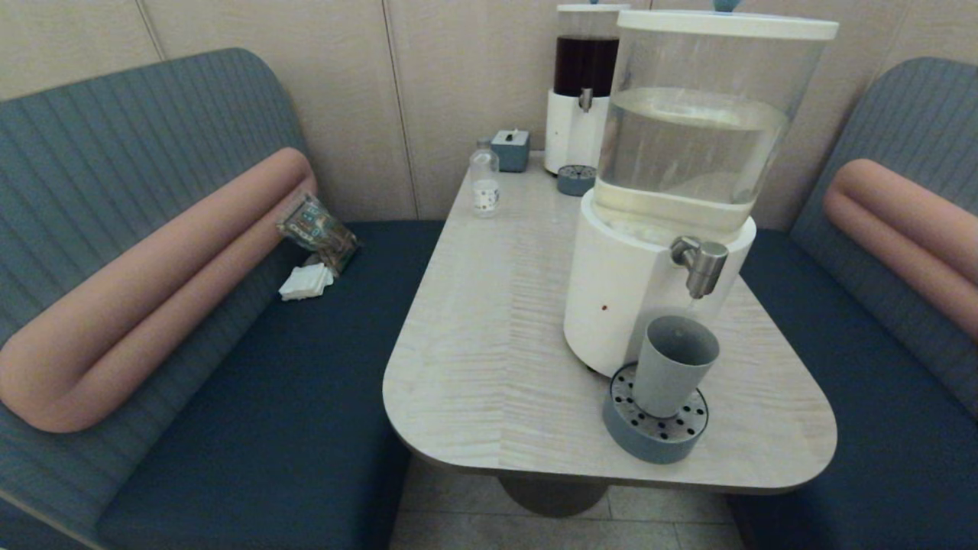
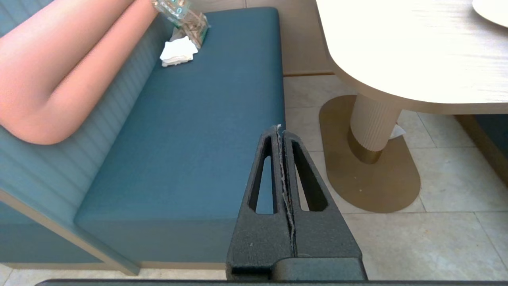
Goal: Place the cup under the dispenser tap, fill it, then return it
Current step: Turn off the faucet
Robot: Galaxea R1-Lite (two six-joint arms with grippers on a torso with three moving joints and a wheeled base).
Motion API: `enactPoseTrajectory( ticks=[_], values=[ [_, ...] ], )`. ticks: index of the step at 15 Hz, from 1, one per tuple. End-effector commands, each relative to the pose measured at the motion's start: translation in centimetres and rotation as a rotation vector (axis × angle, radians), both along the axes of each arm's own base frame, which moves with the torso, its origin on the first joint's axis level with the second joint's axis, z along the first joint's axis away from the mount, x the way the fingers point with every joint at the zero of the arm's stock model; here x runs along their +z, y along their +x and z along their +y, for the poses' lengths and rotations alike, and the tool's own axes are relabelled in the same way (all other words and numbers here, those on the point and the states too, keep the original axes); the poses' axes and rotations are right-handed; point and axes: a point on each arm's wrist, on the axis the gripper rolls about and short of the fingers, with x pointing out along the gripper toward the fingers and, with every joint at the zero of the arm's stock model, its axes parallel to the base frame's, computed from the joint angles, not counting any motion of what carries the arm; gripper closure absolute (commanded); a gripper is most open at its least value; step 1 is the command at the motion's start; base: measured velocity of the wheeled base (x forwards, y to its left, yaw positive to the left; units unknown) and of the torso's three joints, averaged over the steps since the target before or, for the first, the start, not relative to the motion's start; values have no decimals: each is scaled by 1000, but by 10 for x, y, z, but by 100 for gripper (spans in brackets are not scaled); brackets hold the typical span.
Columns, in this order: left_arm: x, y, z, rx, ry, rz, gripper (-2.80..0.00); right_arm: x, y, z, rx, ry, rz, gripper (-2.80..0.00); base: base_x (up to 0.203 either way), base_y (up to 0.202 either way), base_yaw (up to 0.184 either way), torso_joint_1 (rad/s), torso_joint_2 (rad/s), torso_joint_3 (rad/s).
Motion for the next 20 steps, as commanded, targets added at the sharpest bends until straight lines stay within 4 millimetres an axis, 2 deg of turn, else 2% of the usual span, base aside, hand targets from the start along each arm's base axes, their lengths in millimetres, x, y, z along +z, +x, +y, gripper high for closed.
enactPoseTrajectory(
  ticks=[1,4,13,15,18,19,20],
  values=[
    [0,0,0,0,2,1,0,-18,8,0,2,2,-6,0,0,0,0,0,0,0],
    [0,0,0,0,1,1,0,-46,23,0,11,14,15,0,0,0,0,0,0,0],
    [0,0,0,0,1,1,0,-47,23,1,44,58,14,0,0,0,0,0,0,0],
    [0,0,0,-1,10,2,0,-55,24,2,101,73,77,0,0,0,0,0,0,0],
    [1,0,0,-3,25,0,0,-56,23,2,99,95,101,0,0,0,0,0,0,0],
    [8,-2,0,-11,23,-25,0,-56,24,2,100,100,97,0,0,0,0,0,0,0],
    [26,-7,-1,-29,21,-72,0,-56,24,2,100,106,91,0,0,0,0,0,0,0]
  ],
)
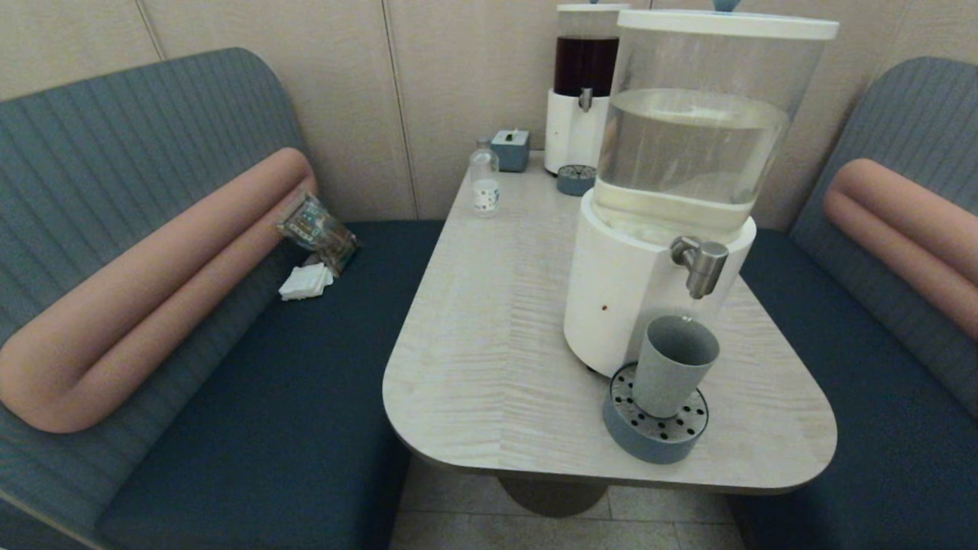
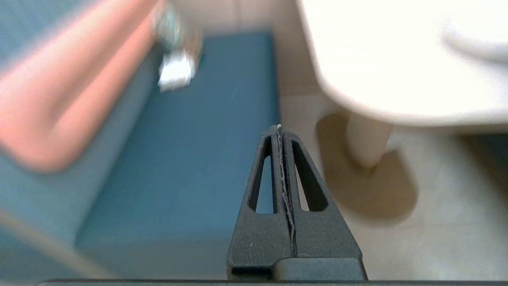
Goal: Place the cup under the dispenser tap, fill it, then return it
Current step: Turn off the faucet
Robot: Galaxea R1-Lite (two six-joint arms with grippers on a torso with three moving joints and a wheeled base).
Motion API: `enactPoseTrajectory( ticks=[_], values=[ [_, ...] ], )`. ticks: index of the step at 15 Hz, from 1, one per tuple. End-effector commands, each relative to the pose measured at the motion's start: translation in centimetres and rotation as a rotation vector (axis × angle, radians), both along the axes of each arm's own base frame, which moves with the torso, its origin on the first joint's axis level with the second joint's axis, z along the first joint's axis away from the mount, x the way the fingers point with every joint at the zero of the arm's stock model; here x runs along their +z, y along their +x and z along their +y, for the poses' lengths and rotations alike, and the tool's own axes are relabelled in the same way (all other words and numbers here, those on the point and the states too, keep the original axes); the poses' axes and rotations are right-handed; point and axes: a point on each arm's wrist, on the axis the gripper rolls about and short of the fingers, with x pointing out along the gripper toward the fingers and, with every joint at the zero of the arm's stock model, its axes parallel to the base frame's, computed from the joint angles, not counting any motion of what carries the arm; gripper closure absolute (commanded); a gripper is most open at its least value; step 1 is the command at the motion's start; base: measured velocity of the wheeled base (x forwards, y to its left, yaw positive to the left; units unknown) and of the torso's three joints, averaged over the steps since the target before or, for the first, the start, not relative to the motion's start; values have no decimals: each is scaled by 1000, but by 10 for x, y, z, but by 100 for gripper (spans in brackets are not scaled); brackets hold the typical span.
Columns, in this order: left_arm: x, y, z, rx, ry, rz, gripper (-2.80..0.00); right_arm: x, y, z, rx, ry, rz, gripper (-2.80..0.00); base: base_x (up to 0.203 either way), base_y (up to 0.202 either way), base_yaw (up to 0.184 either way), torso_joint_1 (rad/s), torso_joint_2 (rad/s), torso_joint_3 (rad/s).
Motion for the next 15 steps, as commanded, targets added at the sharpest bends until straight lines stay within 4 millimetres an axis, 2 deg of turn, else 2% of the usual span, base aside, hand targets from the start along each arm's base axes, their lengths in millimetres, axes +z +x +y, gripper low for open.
enactPoseTrajectory(
  ticks=[1,2,4,6,7,9,11,13,15],
  values=[
    [28,-6,0,-18,-4,-45,0,-1,1,0,0,0,1,0,0,0,0,0,0,0],
    [52,-7,-1,-35,-20,-56,0,0,1,0,-1,0,-4,0,0,0,0,0,0,0],
    [121,8,-2,-87,-102,-51,0,0,1,0,0,0,-4,0,0,0,0,0,0,0],
    [181,47,-4,-183,-228,1,0,0,1,0,-2,0,-4,0,0,0,0,0,0,0],
    [200,74,-6,-251,-293,55,0,0,1,0,0,0,-4,0,0,0,0,0,0,0],
    [214,133,-9,-390,-388,195,0,0,1,0,0,0,-4,0,0,0,0,0,0,0],
    [211,193,-19,-511,-444,320,0,-1,1,0,0,0,-3,0,0,0,0,0,0,0],
    [204,244,-49,-691,-448,363,0,-1,1,0,0,0,-3,0,0,0,0,0,0,0],
    [205,268,-98,-919,-477,322,0,-1,1,0,-1,0,-3,0,0,0,0,0,0,0]
  ],
)
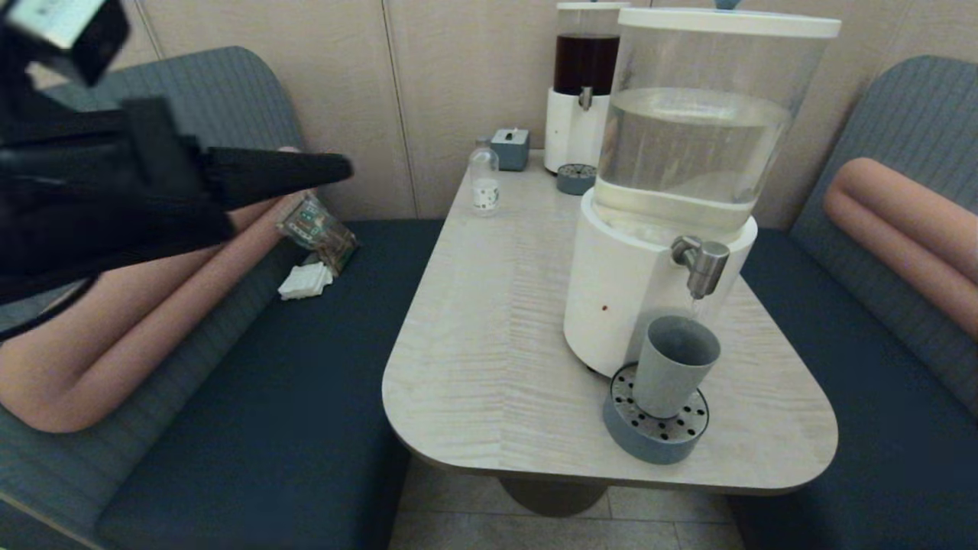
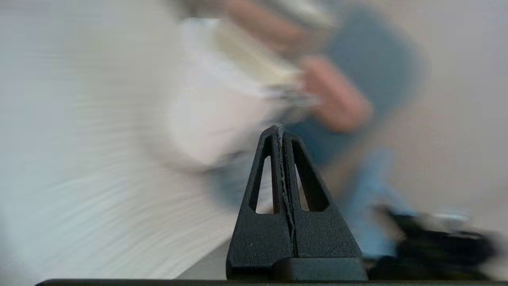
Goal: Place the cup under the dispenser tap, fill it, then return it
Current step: Turn off the faucet
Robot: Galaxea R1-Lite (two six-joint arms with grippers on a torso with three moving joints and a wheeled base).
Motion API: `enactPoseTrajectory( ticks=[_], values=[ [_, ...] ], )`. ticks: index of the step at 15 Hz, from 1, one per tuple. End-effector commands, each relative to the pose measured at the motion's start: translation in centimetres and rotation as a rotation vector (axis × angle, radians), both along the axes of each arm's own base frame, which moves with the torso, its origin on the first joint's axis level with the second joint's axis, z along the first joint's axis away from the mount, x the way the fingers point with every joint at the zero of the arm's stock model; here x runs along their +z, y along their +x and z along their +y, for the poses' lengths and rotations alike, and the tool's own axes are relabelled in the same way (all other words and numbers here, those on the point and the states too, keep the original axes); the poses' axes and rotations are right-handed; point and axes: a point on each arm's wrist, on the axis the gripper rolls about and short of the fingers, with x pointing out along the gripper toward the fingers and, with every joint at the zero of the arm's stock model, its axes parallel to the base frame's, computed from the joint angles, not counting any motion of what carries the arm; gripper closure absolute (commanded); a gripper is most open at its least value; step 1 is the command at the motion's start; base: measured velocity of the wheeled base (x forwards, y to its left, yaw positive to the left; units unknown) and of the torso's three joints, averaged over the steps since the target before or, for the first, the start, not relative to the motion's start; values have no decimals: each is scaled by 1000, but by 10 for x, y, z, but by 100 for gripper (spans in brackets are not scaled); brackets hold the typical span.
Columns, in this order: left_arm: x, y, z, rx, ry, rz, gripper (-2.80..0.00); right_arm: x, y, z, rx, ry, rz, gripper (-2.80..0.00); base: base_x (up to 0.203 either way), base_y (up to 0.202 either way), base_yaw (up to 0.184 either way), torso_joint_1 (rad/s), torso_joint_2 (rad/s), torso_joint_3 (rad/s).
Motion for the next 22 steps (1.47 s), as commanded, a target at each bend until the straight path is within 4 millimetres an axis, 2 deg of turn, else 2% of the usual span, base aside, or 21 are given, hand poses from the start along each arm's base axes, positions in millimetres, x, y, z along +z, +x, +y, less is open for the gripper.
enactPoseTrajectory(
  ticks=[1,4,7,9,11,13,18,22],
  values=[
    [-20,40,-45,-137,-84,103,0,0,0,0,1,-1,2,0,0,0,0,0,0,0],
    [-27,48,-90,-271,-243,227,0,0,0,0,1,-1,2,0,0,0,0,0,0,0],
    [-52,50,-117,-272,-238,236,0,0,0,0,1,-1,2,0,0,0,0,0,0,0],
    [-69,53,-129,-280,-154,137,0,0,0,0,0,-1,3,0,0,0,0,0,0,0],
    [-91,61,-139,-272,-18,-43,0,0,0,0,1,-1,2,0,0,0,0,0,0,0],
    [-108,62,-150,-289,56,-126,0,0,0,0,1,-1,2,0,0,0,0,0,0,0],
    [-101,76,-165,-284,105,-338,0,0,0,0,1,-1,2,0,0,0,0,0,0,0],
    [-110,97,-182,-288,151,-459,0,0,0,0,1,-1,2,0,0,0,0,0,0,0]
  ],
)
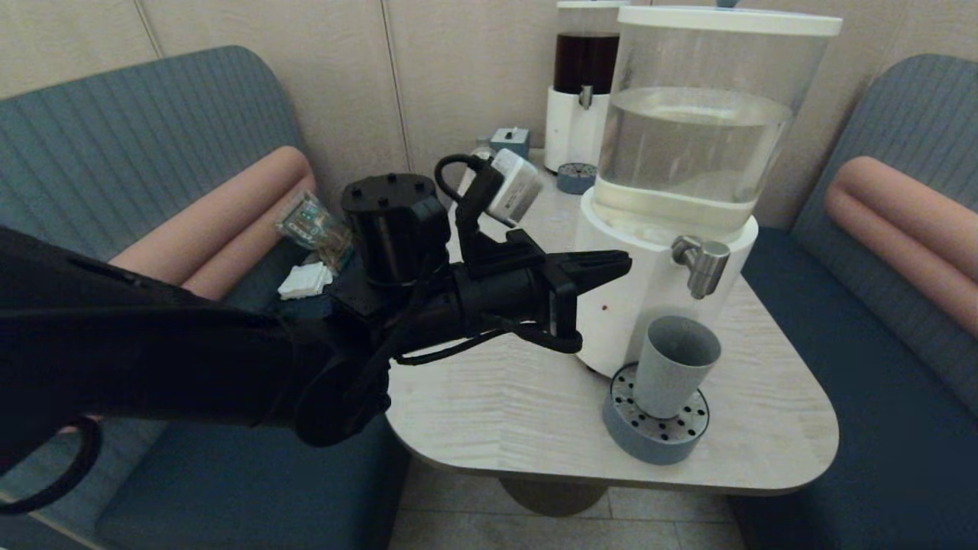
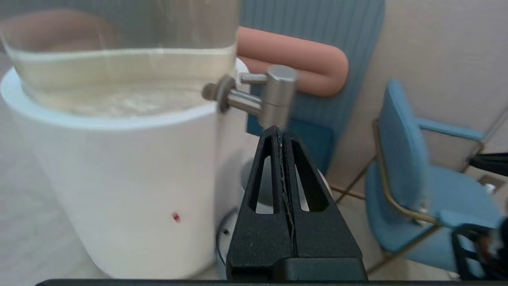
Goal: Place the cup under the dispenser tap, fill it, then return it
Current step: Turn off the faucet
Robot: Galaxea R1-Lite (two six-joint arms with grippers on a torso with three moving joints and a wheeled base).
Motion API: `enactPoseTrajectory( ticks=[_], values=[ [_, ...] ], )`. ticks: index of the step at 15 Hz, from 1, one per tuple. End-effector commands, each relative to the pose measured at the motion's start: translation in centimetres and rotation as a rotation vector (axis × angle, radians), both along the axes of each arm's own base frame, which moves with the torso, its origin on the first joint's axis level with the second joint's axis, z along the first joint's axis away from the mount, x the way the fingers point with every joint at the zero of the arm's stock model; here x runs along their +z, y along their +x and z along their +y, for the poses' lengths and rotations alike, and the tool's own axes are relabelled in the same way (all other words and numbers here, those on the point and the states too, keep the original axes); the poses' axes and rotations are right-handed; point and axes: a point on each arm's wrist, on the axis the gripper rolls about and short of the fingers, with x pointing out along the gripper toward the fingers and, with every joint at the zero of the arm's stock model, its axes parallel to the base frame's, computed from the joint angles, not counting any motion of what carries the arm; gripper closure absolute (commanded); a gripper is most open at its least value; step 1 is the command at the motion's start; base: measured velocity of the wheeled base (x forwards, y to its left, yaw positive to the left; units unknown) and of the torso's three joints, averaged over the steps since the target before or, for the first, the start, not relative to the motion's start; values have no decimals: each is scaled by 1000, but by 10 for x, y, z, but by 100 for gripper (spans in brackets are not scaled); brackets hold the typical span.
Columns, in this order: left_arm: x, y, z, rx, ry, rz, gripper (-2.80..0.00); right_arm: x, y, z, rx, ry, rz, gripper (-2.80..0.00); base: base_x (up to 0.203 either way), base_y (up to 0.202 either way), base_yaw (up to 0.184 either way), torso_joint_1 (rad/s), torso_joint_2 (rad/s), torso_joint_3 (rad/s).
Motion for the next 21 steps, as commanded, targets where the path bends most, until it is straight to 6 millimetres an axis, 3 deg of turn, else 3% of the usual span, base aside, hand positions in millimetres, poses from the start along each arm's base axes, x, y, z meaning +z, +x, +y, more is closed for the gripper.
enactPoseTrajectory(
  ticks=[1,4,14,21],
  values=[
    [-10,11,-10,-4,5,4,0,0,0,0,1,0,2,0,0,0,0,0,0,0],
    [-7,23,-21,-2,-30,-36,0,0,0,0,1,0,3,0,0,0,0,0,0,0],
    [-8,18,-58,-44,-64,-59,0,0,0,0,0,0,2,0,0,0,0,0,0,0],
    [-15,31,-73,-40,-69,-63,0,0,0,0,0,0,1,0,0,0,0,0,0,0]
  ],
)
